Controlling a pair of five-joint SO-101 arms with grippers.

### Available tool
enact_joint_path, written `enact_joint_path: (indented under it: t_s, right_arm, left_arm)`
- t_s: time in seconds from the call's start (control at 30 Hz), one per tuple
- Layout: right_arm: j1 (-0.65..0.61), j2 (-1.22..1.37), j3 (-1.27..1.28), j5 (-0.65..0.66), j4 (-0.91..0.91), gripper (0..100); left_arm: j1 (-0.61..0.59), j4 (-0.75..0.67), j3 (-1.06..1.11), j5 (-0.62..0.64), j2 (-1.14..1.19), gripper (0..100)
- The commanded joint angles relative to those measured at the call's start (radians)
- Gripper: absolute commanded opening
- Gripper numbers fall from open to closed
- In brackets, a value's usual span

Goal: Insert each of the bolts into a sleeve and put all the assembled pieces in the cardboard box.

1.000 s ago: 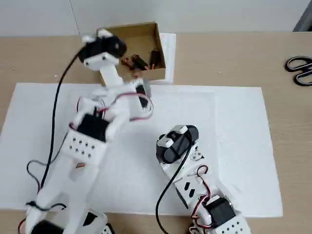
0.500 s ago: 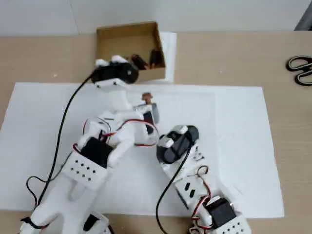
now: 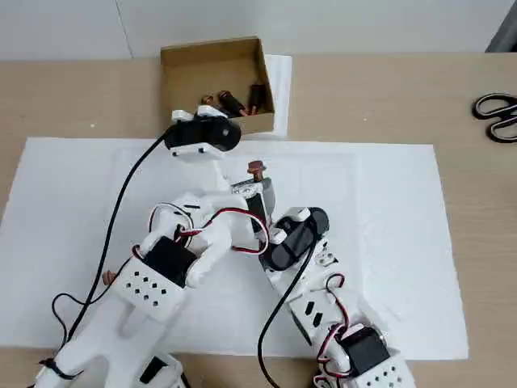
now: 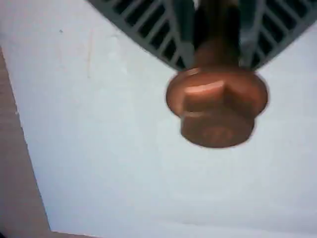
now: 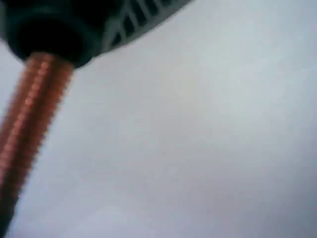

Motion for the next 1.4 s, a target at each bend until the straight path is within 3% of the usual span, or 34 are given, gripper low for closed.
enact_joint_path:
  t_s: [0.0,0.4,0.7,0.97,1.13,1.37]
  right_arm:
    - [-0.007,-0.012,-0.006,0.009,-0.027,0.3]
    - [-0.002,-0.012,-0.009,0.009,-0.035,0.2]
    - [0.094,-0.012,-0.020,0.009,-0.036,0.2]
    - [0.081,-0.007,-0.069,-0.064,-0.031,0.2]
    - [0.004,-0.012,-0.081,-0.068,-0.027,0.2]
    - [-0.005,-0.012,-0.080,-0.064,-0.027,0.2]
  left_arm:
    - [0.005,-0.031,0.004,0.005,-0.040,1]
    - [0.094,-0.028,0.047,0.028,-0.058,1]
    - [0.172,0.015,0.206,-0.040,-0.296,1]
    - [0.199,0.061,0.326,-0.041,-0.404,1]
    - [0.198,0.061,0.328,-0.041,-0.404,1]
    - [0.195,0.087,0.328,-0.041,-0.408,1]
